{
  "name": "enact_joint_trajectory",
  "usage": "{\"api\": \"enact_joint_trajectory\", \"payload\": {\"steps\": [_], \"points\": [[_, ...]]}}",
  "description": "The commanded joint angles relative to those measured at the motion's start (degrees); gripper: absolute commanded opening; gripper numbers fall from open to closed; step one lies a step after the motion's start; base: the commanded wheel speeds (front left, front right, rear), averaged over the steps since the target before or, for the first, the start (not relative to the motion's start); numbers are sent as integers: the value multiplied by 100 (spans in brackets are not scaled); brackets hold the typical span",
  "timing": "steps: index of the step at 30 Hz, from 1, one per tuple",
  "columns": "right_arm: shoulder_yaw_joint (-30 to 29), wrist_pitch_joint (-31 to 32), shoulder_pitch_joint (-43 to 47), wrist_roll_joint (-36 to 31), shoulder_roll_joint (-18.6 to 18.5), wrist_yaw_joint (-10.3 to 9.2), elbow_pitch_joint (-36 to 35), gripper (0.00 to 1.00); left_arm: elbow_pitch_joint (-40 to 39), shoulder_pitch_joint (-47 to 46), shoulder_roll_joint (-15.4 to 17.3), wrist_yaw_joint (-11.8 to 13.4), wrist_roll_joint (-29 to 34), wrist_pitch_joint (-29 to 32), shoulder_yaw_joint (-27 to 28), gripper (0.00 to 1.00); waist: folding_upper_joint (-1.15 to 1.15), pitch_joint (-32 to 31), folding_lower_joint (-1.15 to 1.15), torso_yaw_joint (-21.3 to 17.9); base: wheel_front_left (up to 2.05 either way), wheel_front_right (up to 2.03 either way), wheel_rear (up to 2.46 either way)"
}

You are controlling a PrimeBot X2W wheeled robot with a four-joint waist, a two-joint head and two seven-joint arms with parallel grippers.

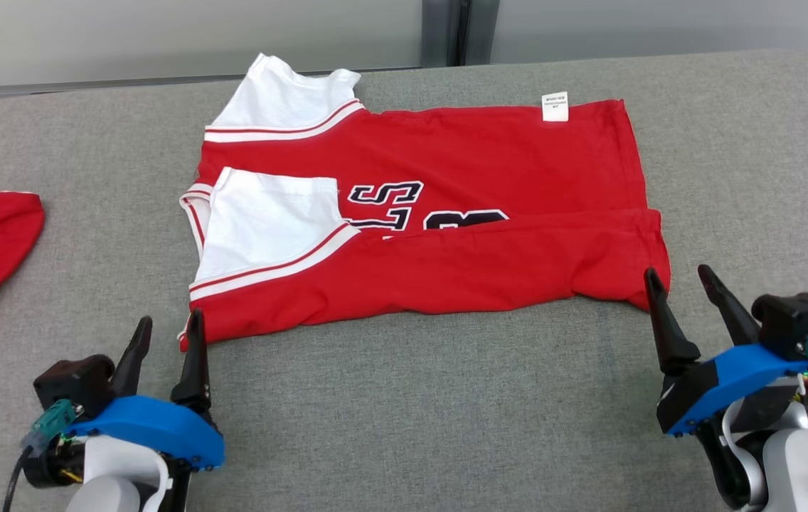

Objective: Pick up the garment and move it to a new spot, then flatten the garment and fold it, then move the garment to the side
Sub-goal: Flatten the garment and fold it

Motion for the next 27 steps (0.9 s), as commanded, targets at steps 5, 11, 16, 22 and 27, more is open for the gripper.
{"api": "enact_joint_trajectory", "payload": {"steps": [5, 11, 16, 22, 27], "points": [[-7, 95, 174, 50, -9, 0, -133, 100, -140, 144, -25, 96, -377, 443, 153, 100, 0, 41, 1, -25, 0, 0, 0], [-8, 154, 45, 85, -9, 0, -99, 100, -125, 23, -66, 97, -623, 835, 132, 100, 0, 159, 1, -120, 0, 0, 0], [-23, 165, -110, 69, -9, 0, 62, 100, 76, -84, -87, 143, -711, 1050, 106, 95, 0, 243, 1, -193, 0, 0, 0], [-37, 223, -338, 68, -9, 0, 494, 100, 114, -136, -78, 155, -676, 1016, 62, 0, 0, 303, 1, -205, 0, 0, 0], [-89, 221, -616, 174, -9, 0, 1067, 100, -63, -206, -26, 152, -575, 720, 116, 0, 0, 325, 1, -126, 0, 0, 0]]}}
